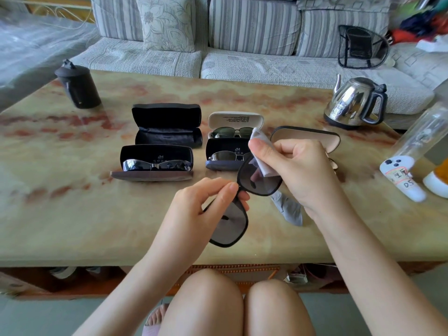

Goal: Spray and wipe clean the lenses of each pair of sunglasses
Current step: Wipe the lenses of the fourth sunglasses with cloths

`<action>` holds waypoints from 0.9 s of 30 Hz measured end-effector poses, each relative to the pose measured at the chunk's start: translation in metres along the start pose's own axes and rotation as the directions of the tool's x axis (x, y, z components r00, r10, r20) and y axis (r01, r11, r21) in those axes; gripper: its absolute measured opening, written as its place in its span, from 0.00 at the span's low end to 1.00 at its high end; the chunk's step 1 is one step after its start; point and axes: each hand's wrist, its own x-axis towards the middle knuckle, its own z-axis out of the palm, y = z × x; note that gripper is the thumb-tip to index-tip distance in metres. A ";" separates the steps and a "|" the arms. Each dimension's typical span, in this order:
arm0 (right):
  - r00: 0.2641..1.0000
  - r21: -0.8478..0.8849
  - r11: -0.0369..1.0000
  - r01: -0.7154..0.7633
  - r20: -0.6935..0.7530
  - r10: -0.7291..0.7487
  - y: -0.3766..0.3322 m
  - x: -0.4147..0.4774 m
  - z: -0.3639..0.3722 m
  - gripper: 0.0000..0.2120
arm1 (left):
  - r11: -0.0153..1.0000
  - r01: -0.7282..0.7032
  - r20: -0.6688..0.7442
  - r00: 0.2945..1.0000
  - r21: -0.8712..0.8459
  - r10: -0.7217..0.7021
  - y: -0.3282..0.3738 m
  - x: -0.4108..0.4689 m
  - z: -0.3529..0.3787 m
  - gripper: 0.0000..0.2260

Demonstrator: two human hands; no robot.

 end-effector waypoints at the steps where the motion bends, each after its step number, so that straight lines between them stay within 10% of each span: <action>1: 1.000 0.006 1.000 0.001 0.014 -0.001 -0.001 -0.001 0.000 0.19 | 1.000 0.004 -0.010 1.000 -0.007 -0.004 -0.001 -0.001 0.000 0.13; 12: 0.972 0.213 0.968 -0.131 0.220 0.084 0.012 -0.018 -0.012 0.10 | 1.000 -0.005 -0.027 1.000 -0.007 0.004 -0.001 -0.003 0.001 0.13; 27: 0.993 0.333 0.939 -0.083 -0.053 0.107 0.028 -0.018 0.008 0.27 | 0.999 -0.033 -0.033 0.999 0.037 0.034 0.000 -0.007 0.006 0.13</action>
